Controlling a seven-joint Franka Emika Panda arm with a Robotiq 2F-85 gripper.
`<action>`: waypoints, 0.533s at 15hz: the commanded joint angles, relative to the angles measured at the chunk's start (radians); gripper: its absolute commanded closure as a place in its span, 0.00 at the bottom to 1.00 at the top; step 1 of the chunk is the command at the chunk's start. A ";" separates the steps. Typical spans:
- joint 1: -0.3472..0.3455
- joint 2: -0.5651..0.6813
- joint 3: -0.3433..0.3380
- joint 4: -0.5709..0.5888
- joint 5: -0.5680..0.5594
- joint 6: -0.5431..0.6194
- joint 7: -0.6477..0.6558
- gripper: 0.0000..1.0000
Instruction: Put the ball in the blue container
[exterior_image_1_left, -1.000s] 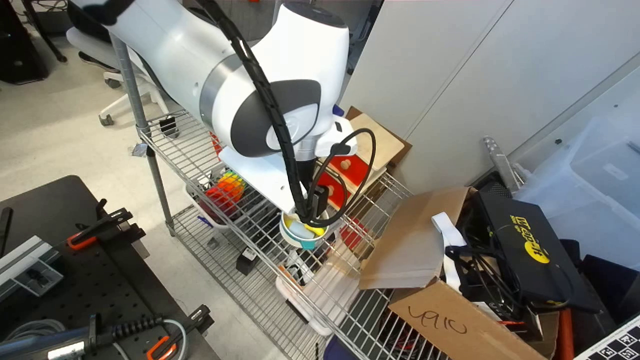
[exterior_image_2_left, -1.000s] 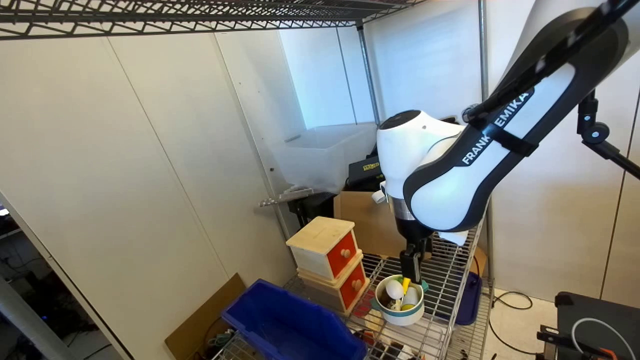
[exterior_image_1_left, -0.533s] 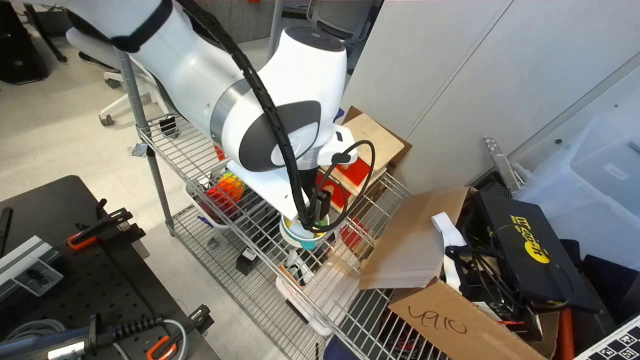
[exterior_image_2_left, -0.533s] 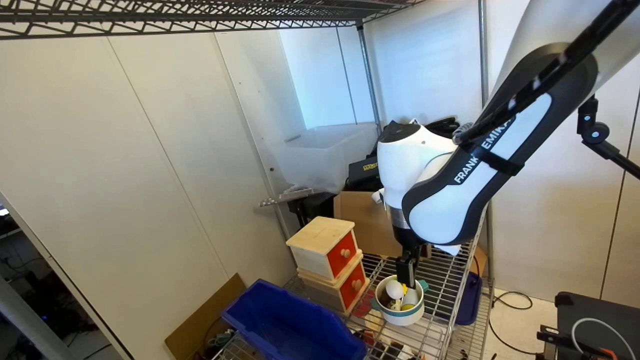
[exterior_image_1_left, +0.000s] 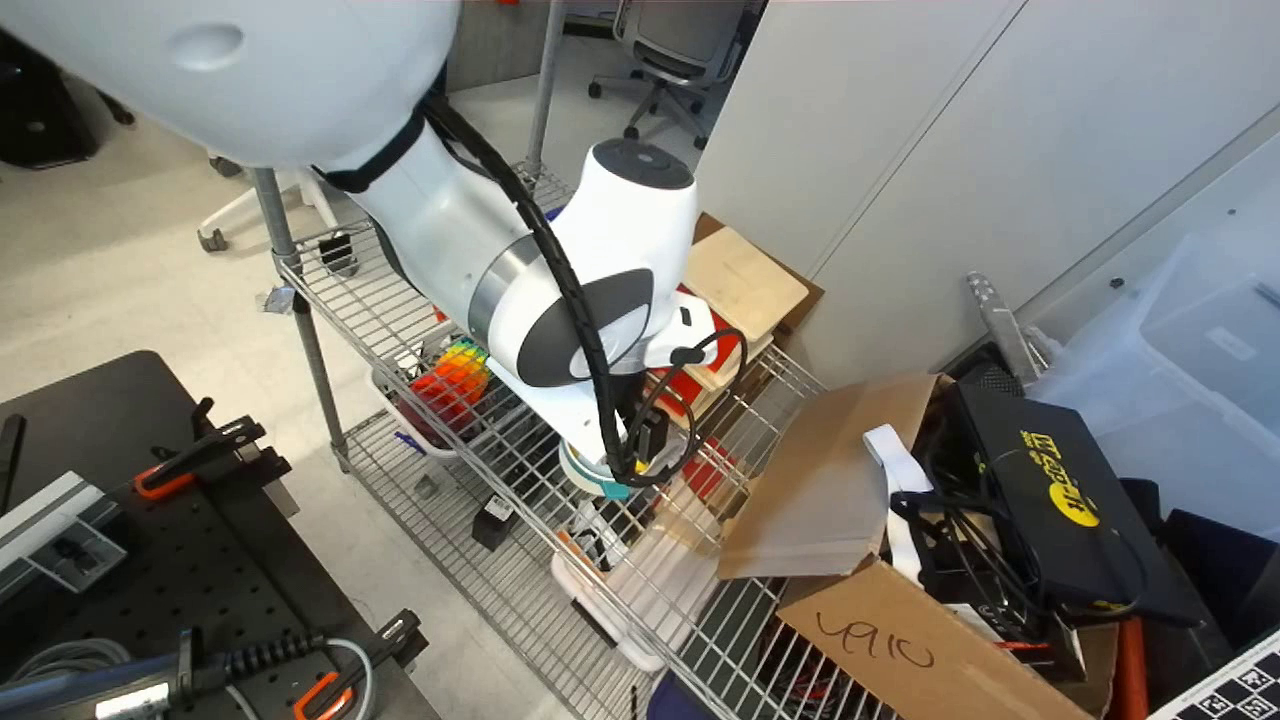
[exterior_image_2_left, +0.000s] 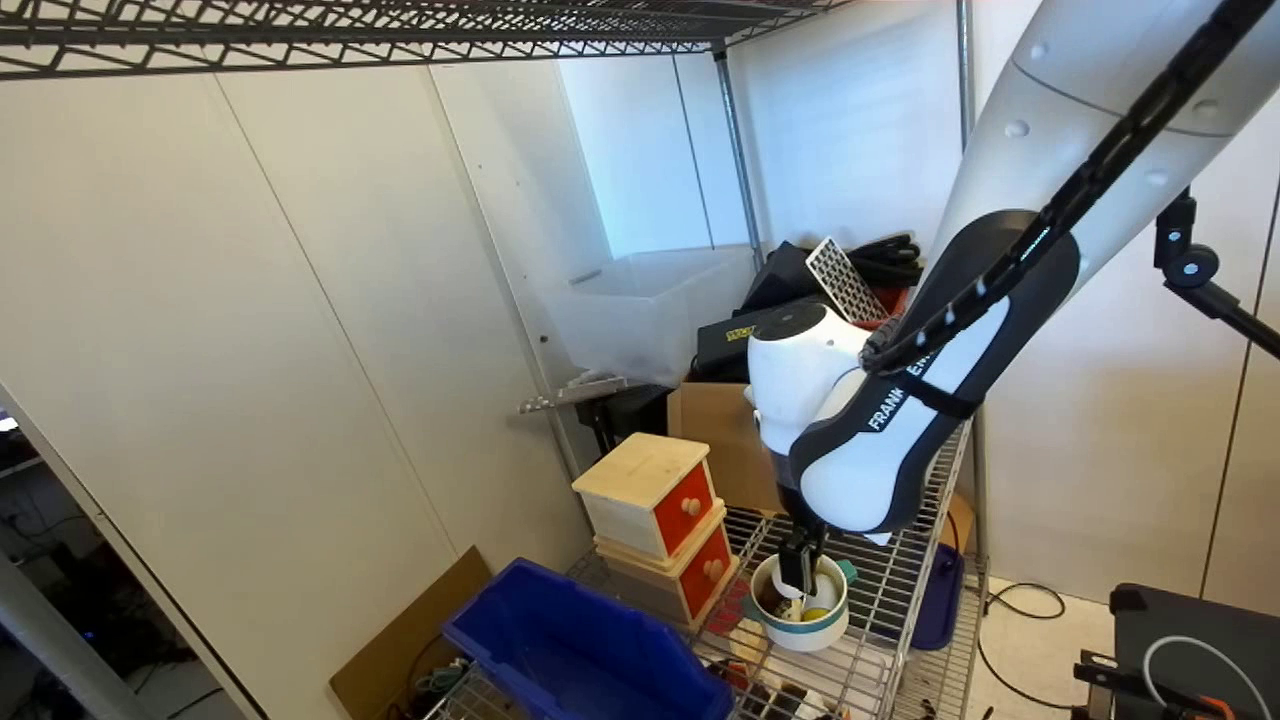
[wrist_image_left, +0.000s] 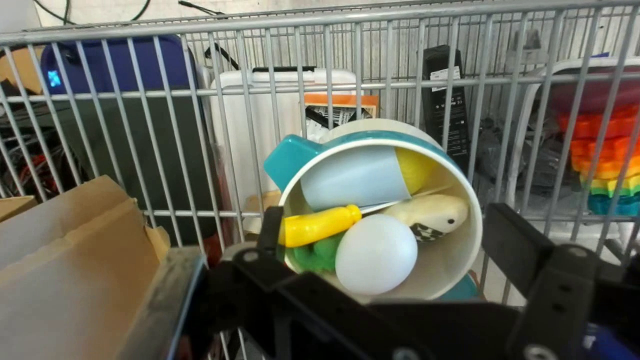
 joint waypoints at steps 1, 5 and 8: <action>-0.005 0.050 0.002 0.063 0.033 -0.002 0.005 0.00; -0.008 0.059 0.008 0.083 0.056 0.001 0.001 0.00; -0.014 0.065 0.015 0.096 0.084 -0.004 -0.001 0.00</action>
